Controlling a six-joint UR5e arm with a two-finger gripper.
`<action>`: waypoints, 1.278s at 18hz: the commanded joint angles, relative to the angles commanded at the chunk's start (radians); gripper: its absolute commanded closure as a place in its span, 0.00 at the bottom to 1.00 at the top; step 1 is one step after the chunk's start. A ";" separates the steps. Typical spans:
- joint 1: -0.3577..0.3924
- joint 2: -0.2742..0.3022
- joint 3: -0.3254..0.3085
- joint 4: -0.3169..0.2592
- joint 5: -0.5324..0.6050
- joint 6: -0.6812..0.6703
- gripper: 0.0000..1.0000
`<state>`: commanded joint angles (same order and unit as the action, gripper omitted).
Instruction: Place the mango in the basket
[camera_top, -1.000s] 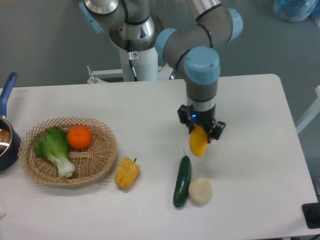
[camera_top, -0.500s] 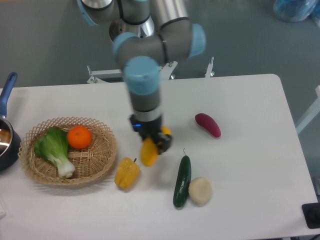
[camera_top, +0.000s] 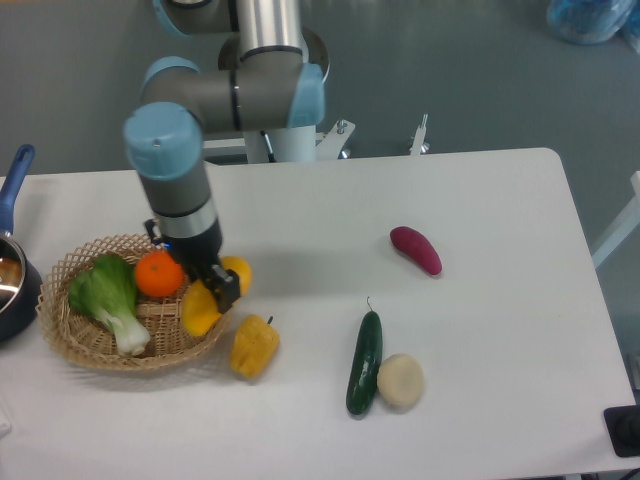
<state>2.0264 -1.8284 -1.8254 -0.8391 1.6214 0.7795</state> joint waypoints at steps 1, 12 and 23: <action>-0.005 -0.018 0.000 0.003 0.006 -0.012 0.47; -0.032 -0.003 0.040 0.100 0.074 -0.121 0.00; 0.335 0.190 -0.008 0.078 0.091 0.144 0.00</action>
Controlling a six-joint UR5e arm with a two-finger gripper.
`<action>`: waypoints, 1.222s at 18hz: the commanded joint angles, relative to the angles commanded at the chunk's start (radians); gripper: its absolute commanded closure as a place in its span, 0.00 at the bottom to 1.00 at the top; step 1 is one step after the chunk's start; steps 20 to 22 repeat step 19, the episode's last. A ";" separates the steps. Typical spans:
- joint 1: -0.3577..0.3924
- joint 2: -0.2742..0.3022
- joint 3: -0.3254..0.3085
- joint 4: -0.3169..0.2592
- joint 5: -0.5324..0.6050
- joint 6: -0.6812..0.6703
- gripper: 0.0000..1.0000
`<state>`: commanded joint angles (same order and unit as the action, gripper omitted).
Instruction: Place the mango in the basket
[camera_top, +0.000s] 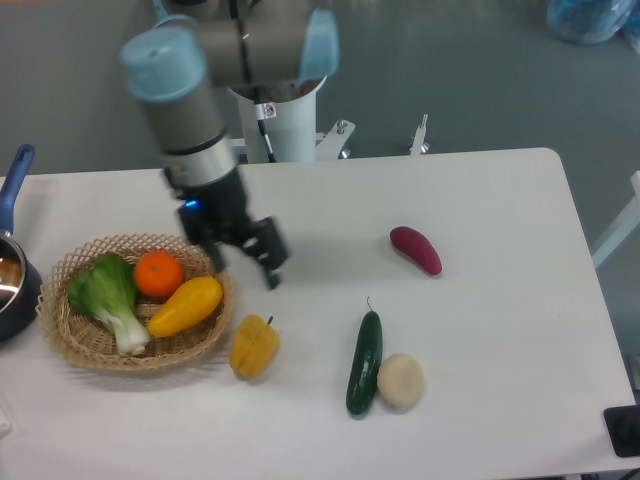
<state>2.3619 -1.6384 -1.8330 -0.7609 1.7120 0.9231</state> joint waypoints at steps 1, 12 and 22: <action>0.069 0.000 -0.023 0.000 -0.018 0.032 0.00; 0.330 -0.167 -0.035 0.003 -0.189 0.424 0.00; 0.330 -0.158 -0.068 -0.005 -0.181 0.419 0.00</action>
